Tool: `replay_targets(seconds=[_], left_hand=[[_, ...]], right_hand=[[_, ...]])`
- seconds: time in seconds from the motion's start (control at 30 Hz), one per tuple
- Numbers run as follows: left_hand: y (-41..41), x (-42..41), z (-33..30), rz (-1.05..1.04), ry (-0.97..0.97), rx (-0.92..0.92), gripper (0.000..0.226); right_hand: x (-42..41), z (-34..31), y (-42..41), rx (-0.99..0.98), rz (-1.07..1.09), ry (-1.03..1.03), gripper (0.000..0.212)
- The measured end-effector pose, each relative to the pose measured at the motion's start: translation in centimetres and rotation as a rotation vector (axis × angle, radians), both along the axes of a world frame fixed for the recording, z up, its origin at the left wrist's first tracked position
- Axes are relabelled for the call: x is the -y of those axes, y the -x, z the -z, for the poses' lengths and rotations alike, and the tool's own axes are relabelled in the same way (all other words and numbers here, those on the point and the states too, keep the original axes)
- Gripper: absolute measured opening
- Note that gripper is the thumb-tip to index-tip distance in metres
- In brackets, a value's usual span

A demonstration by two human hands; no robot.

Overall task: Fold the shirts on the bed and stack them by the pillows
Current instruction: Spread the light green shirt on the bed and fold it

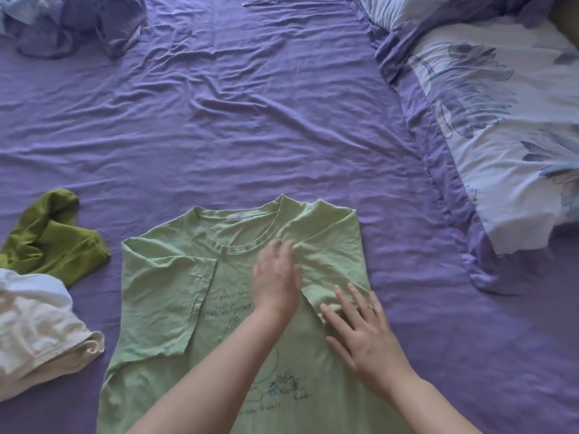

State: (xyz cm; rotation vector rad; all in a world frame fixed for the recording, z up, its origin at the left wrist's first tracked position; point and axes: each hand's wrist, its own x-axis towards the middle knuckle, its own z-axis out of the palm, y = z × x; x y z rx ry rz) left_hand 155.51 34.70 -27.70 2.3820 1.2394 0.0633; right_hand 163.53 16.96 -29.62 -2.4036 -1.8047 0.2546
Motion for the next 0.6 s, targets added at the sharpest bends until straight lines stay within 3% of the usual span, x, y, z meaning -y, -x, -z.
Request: replay_targets(seconds=[0.07,0.13,0.23,0.43,0.6], left_hand=[[0.4,2.1,0.8,0.274,-0.110,-0.088,0.054],[0.7,3.6,2.2,0.424,-0.072,-0.227,0.055],[1.2,4.3,4.3,0.414,-0.016,-0.357,0.058],[1.9,3.9,3.9,0.409,-0.020,-0.342,0.056],[7.0,6.2,2.4,0.265,0.029,-0.347,0.058]], right_hand=[[0.8,0.8,0.0,0.042,0.009,0.065,0.057],[1.2,1.3,0.0,0.042,0.018,0.118,0.060],[1.1,1.9,-0.1,0.023,0.027,0.137,0.064],[1.4,3.0,0.0,0.066,0.021,0.085,0.063],[1.5,1.5,1.8,0.087,0.096,0.126,0.064]])
